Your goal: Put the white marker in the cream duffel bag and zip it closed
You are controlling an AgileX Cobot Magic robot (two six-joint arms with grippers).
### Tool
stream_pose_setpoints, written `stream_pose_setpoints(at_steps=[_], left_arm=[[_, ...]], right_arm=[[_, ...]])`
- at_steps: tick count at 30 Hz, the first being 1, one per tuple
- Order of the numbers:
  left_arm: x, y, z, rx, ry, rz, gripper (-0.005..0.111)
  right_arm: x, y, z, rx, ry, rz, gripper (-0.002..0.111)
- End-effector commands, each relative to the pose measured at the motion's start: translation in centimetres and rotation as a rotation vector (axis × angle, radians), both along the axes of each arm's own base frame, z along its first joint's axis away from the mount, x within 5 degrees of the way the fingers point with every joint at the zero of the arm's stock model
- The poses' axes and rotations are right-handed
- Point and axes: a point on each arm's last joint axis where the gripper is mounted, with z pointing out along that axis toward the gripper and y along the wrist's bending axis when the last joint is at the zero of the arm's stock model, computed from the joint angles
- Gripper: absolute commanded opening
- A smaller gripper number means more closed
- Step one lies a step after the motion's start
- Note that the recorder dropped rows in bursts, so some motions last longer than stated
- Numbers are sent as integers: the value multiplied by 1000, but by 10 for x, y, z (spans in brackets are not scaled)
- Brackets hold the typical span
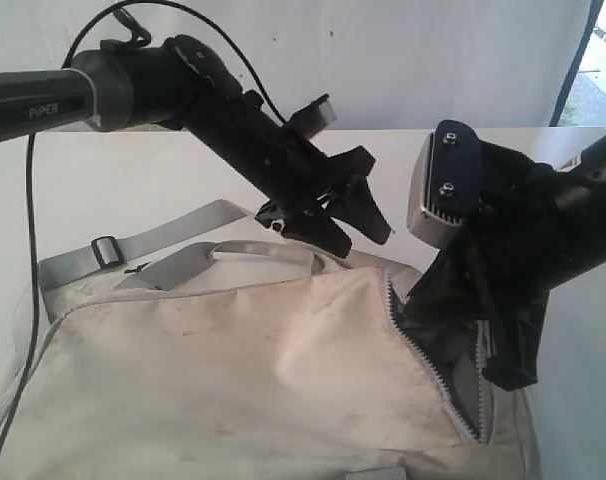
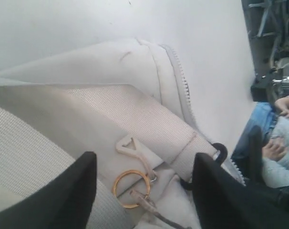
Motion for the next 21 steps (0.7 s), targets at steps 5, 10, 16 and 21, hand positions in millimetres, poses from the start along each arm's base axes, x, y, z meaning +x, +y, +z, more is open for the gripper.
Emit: stream_pose_setpoints(at_steps=[5, 10, 16, 21], left_arm=[[-23, -26, 5, 79, -72, -101, 62], [-27, -29, 6, 98, -75, -107, 46], [-38, -22, 2, 125, -23, -97, 62], [-46, -30, 1, 117, -12, -115, 49]], right_arm=[[-4, 0, 2, 3, 9, 17, 0], [-3, -1, 1, -7, 2, 18, 0], [2, 0, -5, -17, 6, 9, 0], [3, 0, -6, -18, 8, 8, 0]])
